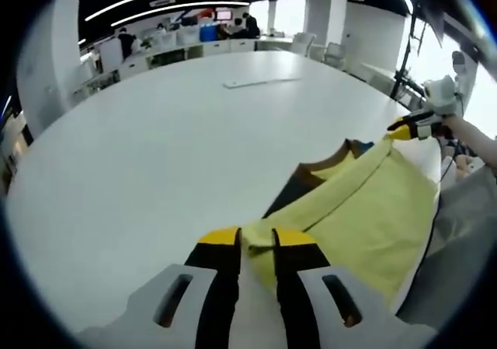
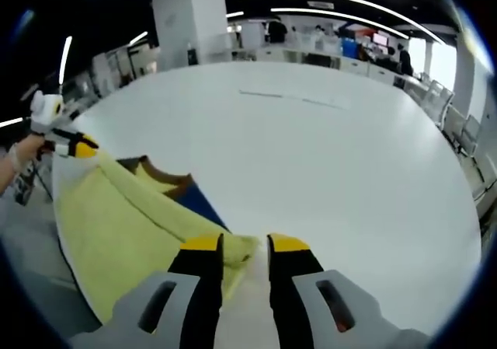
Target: Fold the garment on the visible template until the final outline fits inside the template.
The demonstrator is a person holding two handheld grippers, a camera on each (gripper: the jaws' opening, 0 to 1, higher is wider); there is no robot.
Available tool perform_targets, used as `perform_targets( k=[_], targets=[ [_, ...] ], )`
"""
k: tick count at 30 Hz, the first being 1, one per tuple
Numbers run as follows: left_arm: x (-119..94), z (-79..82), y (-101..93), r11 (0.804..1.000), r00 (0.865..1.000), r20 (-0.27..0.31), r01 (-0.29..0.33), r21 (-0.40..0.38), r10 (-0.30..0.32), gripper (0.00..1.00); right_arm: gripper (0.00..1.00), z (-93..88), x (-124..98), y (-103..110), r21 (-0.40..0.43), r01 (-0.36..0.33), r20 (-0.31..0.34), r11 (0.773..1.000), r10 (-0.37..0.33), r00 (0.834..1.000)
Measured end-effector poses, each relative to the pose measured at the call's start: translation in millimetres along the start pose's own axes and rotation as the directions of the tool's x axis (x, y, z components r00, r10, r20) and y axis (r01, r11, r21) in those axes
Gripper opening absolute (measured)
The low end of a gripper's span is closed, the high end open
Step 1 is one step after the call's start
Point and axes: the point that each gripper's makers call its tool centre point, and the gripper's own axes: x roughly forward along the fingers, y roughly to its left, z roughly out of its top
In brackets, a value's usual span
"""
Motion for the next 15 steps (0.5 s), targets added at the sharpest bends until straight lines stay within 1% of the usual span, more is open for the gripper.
perform_targets(
  k=[4, 7, 9, 11, 13, 15],
  targets=[
    [-5.7, 2.1, -2.2, 1.0, 1.0, 0.008, 0.003, 0.008, -0.003, 0.17, 0.26, 0.9, -4.7, 6.3, -0.011, -0.022, -0.002, 1.0, 0.022, 1.0],
    [-7.5, 2.3, -4.0, 1.0, 1.0, 0.002, 0.008, 0.028, -0.008, 0.22, 0.28, 3.0, -7.7, 11.3, -0.031, -0.036, -0.001, 0.999, 0.036, 0.999],
    [-8.3, 2.7, -2.9, 0.999, 1.0, 0.001, 0.0, 0.04, 0.0, 0.27, 0.3, 3.9, -9.0, 16.0, -0.05, -0.047, -0.008, 0.998, 0.047, 0.999],
    [-9.9, 5.0, -3.4, 0.999, 1.0, 0.009, -0.001, 0.043, 0.001, 0.28, 0.33, 4.2, -9.8, 19.0, -0.063, -0.051, -0.015, 0.997, 0.05, 0.999],
    [-11.6, 6.3, -5.5, 0.999, 1.0, 0.008, 0.004, 0.047, -0.004, 0.29, 0.34, 6.2, -11.5, 22.4, -0.091, -0.055, -0.014, 0.994, 0.054, 0.998],
    [-14.5, 8.4, -9.1, 0.998, 1.0, 0.01, 0.007, 0.06, -0.007, 0.31, 0.37, 9.1, -13.3, 24.1, -0.118, -0.051, -0.009, 0.992, 0.05, 0.999]
  ],
)
